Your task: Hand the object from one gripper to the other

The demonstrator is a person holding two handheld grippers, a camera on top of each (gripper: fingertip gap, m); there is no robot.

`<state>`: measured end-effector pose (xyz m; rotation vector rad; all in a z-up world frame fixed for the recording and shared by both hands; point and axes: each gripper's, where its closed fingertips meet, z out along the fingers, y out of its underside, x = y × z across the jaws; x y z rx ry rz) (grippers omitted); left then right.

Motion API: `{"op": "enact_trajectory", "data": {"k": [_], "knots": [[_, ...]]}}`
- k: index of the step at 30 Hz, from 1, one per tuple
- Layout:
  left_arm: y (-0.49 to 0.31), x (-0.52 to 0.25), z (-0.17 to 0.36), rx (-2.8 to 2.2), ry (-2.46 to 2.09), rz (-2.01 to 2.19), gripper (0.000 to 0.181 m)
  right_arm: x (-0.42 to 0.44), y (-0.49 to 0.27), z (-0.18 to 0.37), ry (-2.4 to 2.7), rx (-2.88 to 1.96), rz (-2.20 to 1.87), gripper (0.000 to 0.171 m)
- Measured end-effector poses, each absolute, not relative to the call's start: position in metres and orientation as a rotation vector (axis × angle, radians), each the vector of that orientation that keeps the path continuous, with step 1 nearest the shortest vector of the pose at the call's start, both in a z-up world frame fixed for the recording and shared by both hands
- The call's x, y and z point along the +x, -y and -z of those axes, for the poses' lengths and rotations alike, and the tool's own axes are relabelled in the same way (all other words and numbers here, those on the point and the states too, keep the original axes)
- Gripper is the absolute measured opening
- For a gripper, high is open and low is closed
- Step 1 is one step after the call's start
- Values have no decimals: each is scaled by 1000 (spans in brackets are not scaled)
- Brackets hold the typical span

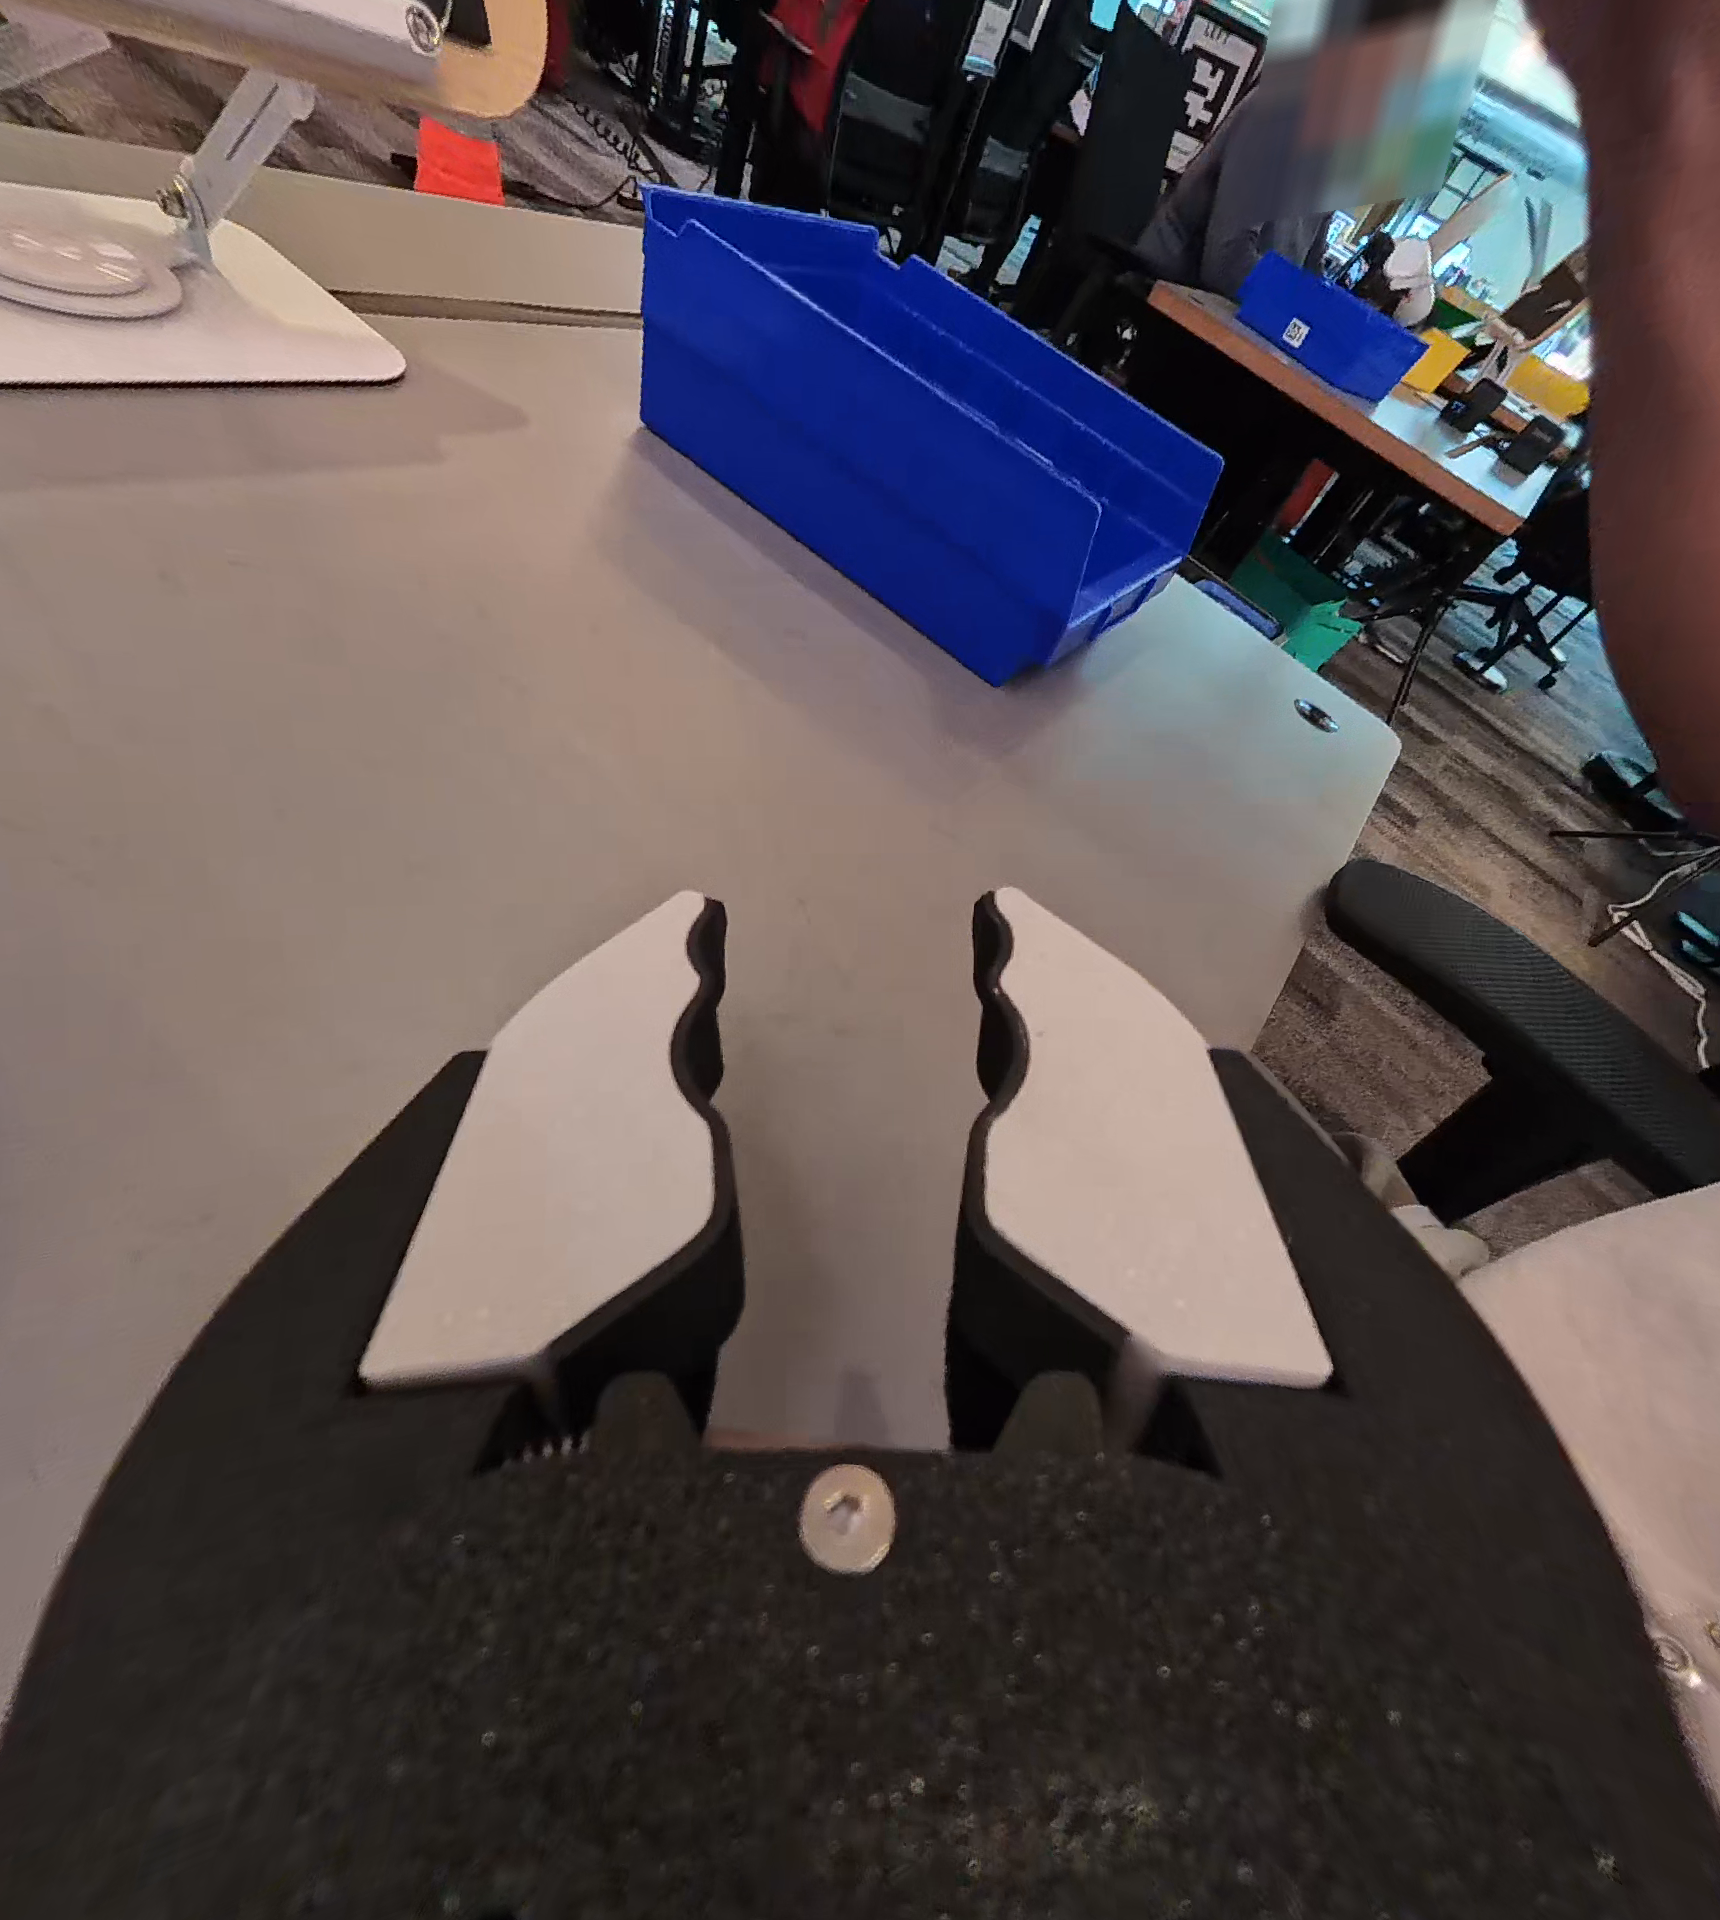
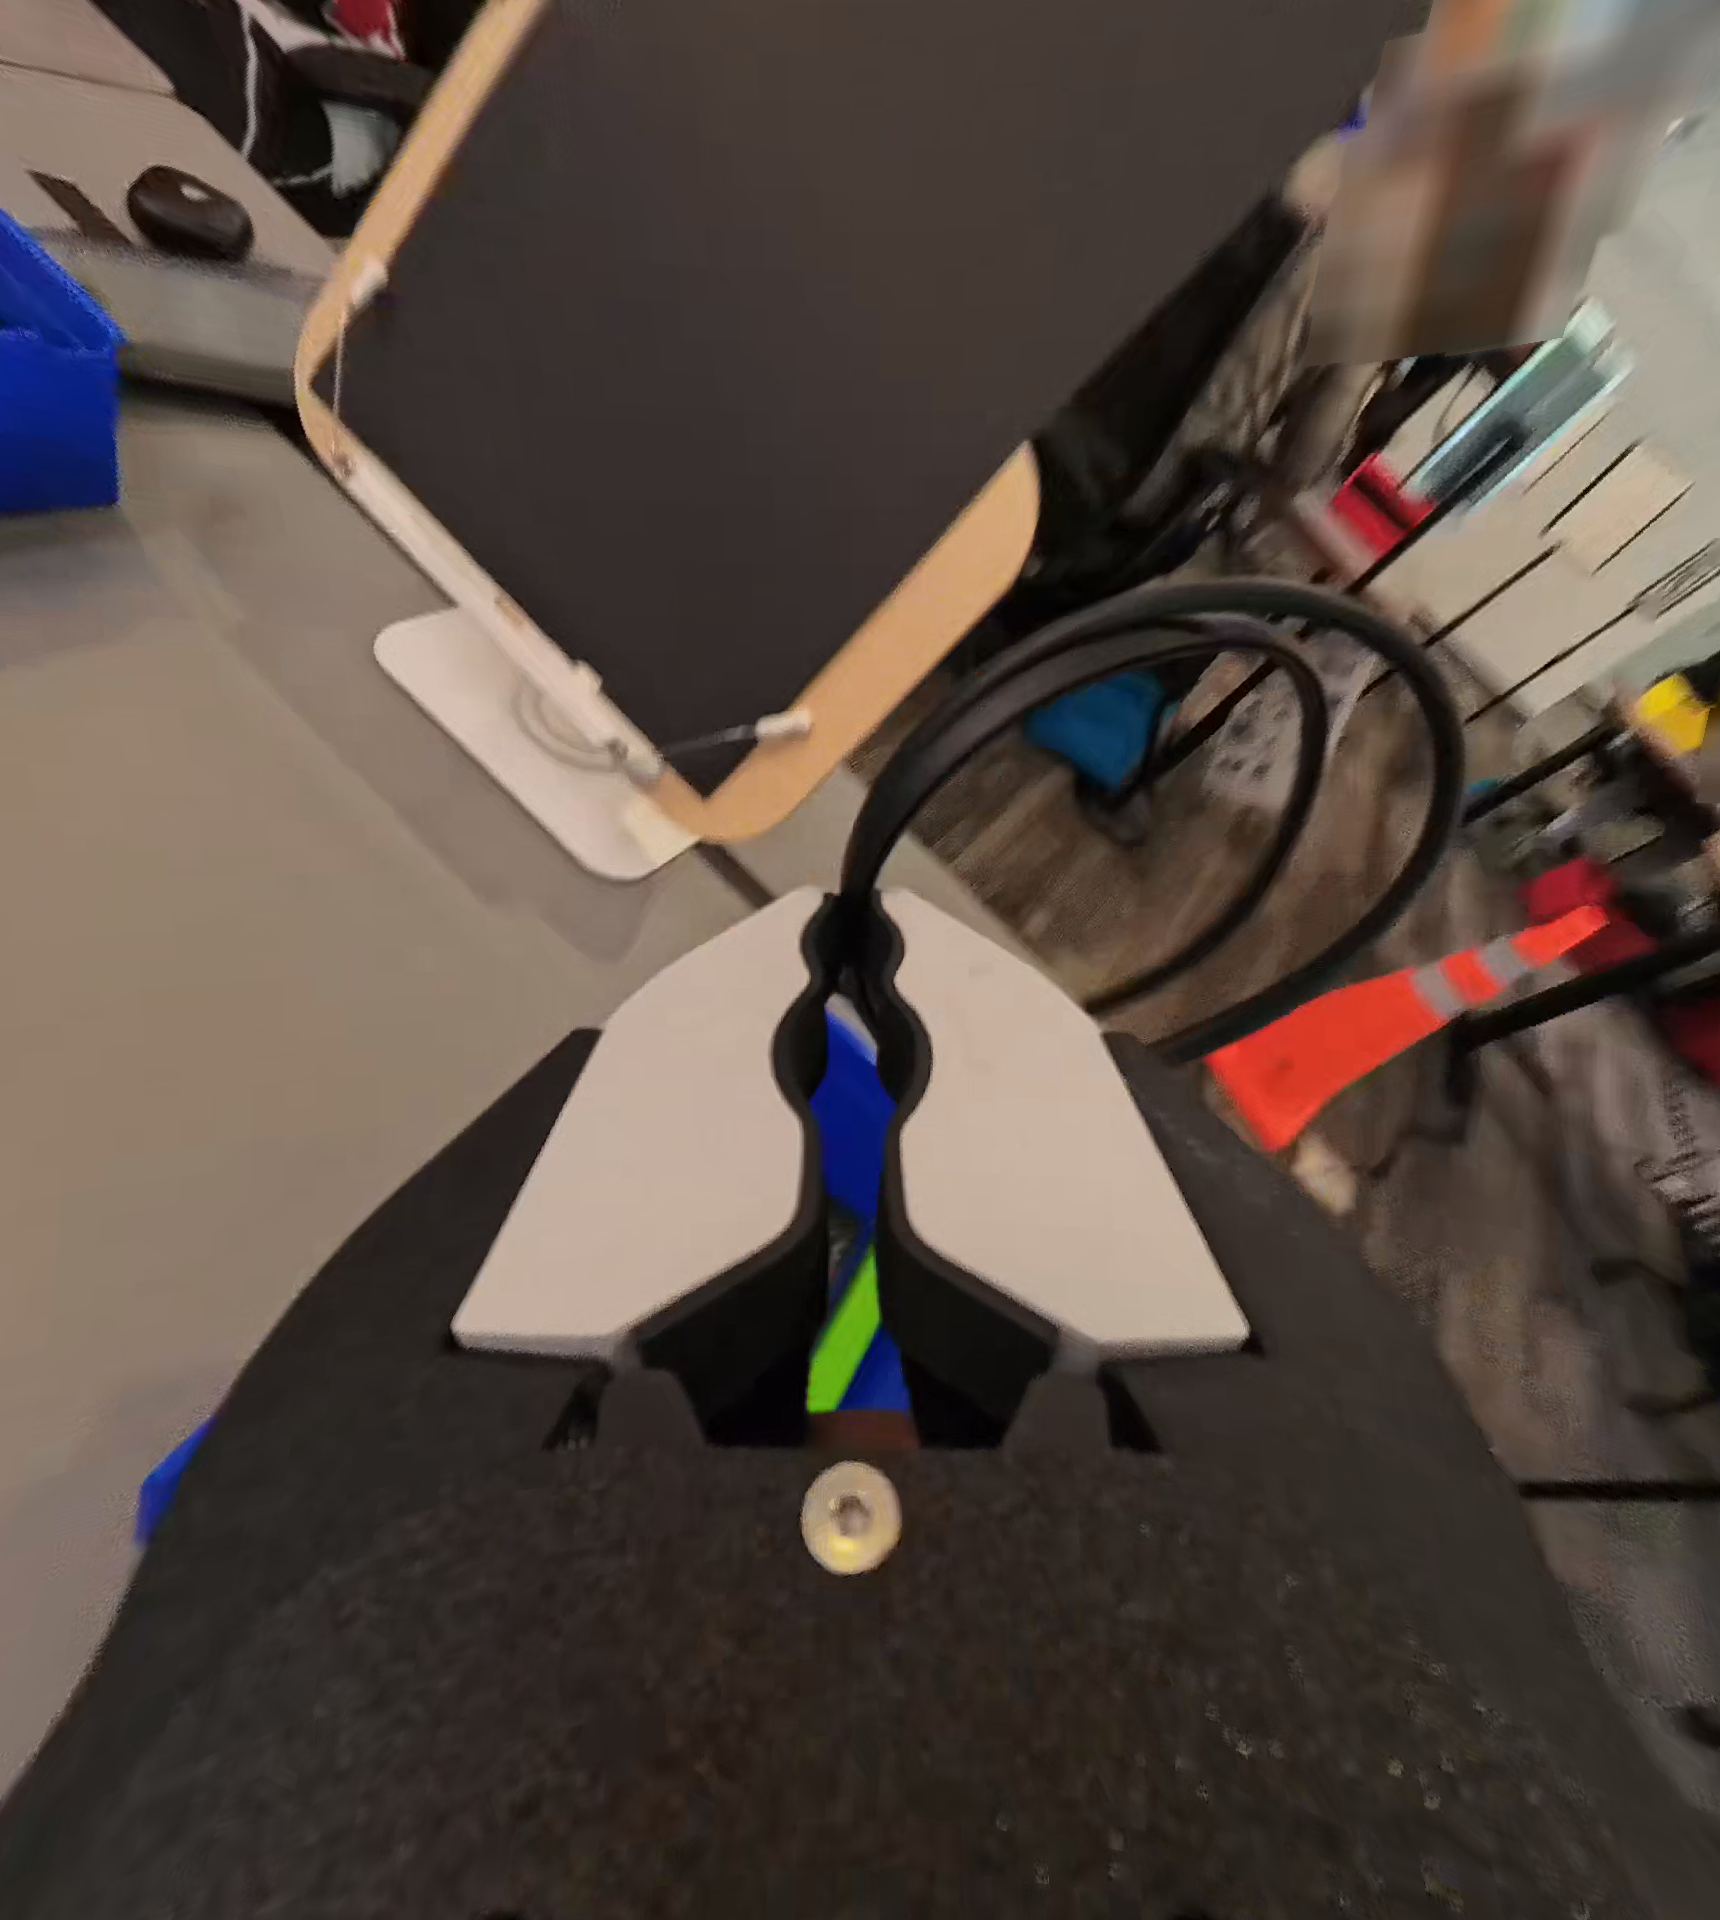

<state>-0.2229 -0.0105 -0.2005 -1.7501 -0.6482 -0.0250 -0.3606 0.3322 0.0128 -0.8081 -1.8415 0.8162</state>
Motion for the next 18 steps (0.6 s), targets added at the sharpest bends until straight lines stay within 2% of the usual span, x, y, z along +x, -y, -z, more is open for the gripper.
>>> {"op": "enact_trajectory", "data": {"k": [5,8,18], "knots": [[9,-221,199,-1756,631,27,45,-374,-359,121,2002,-1172,-975,4],[6,-219,204,-1782,622,20,45,-378,-348,179,2114,-1352,-1080,5],[6,-220,213,-1855,592,-63,44,-421,-331,258,2333,-1737,-910,5]]}}
